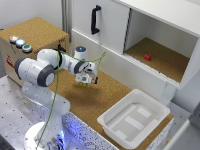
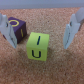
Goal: Place the yellow object inside the right cabinet
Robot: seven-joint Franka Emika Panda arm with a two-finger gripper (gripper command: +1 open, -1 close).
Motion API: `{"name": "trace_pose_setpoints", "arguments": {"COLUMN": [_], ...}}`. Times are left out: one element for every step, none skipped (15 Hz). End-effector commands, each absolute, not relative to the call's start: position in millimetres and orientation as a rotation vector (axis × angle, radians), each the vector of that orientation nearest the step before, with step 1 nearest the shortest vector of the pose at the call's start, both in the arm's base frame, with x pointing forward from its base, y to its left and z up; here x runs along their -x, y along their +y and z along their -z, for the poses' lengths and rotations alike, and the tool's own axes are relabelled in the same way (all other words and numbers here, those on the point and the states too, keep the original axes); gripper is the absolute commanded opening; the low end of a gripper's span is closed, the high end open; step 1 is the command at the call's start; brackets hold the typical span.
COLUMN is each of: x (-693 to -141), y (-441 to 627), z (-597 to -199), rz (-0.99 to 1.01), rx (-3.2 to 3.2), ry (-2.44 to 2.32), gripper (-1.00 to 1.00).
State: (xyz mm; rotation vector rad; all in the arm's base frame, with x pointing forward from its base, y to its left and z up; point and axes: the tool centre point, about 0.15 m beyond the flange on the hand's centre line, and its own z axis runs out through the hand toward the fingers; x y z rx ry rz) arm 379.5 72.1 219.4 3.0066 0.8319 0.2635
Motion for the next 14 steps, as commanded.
{"name": "trace_pose_setpoints", "arguments": {"x": [-406.0, -404.0, -401.3, -398.6, -395.3, -392.0, -389.2, -387.1, -386.0, -386.3, -387.1, -388.6, -390.4, -392.4], "y": [73.4, 72.8, 71.6, 70.0, 68.0, 65.9, 63.2, 58.9, 54.1, 48.0, 41.6, 30.3, 21.5, 12.7], "z": [-197.9, -197.4, -197.2, -196.6, -197.2, -199.8, -207.5, -219.2, -234.3, -249.1, -261.9, -281.9, -295.6, -306.1], "rz": [-0.130, -0.123, -0.116, -0.109, -0.103, -0.108, -0.128, -0.167, -0.210, -0.234, -0.264, -0.308, -0.342, -0.366], "rx": [-3.057, -3.054, -3.050, -3.050, -3.045, -3.040, -3.025, -3.024, -3.005, -2.993, -2.987, -2.979, -2.971, -2.967], "ry": [0.836, 0.836, 0.835, 0.833, 0.826, 0.815, 0.794, 0.761, 0.729, 0.690, 0.655, 0.604, 0.569, 0.539], "gripper": [-1.00, -1.00, -1.00, -1.00, -1.00, -1.00, -1.00, -1.00, -1.00, -1.00, -1.00, -1.00, -1.00, -1.00]}}
